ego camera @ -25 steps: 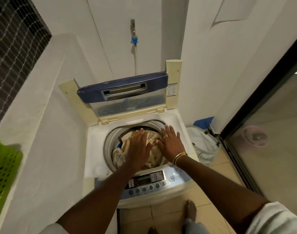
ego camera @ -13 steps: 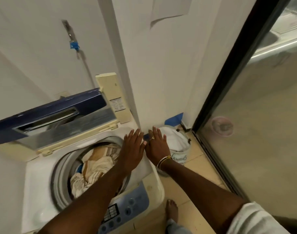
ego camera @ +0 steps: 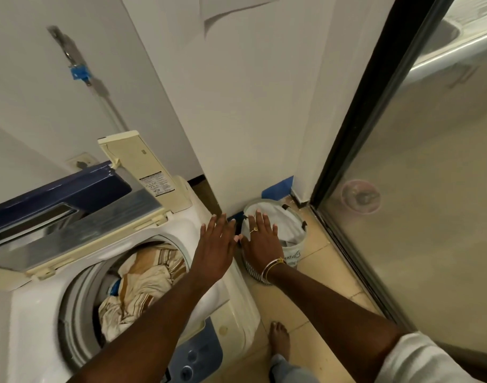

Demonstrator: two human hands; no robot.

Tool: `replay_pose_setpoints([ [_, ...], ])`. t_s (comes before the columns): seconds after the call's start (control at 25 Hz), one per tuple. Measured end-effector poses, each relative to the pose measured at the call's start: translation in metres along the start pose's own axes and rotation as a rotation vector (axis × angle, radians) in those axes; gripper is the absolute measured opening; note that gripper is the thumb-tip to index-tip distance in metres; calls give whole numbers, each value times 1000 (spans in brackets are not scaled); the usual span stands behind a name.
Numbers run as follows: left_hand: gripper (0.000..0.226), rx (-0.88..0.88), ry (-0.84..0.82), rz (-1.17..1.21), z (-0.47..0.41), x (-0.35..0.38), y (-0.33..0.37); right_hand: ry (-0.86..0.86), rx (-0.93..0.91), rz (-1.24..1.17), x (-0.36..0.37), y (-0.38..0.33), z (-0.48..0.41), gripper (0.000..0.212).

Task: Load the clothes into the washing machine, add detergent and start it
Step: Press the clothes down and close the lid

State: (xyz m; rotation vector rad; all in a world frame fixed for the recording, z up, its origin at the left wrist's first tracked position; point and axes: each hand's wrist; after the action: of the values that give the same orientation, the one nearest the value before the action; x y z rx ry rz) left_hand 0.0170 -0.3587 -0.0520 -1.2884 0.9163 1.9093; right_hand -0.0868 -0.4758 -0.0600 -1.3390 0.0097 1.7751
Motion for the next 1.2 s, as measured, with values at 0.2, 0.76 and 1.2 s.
replay_pose_setpoints([
  [0.2, 49, -5, 15, 44, 2, -6, 1, -7, -9, -5, 2, -3, 1, 67],
  [0.76, 56, -99, 169, 53, 89, -31, -60, 93, -197, 39, 7, -102, 48, 59],
  [1.2, 58, -235, 226, 58, 245, -42, -151, 41, -348, 237, 65, -214, 119, 62],
])
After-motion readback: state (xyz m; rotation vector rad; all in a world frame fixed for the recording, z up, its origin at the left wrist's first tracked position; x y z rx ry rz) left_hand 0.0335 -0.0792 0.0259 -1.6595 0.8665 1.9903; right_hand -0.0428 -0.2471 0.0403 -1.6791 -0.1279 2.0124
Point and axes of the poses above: each hand's wrist, its own z-axis away from the middle knuckle, its own x-axis out of the palm, y = z × x, and after that the axes turned 11 degrees about -y, right-handed
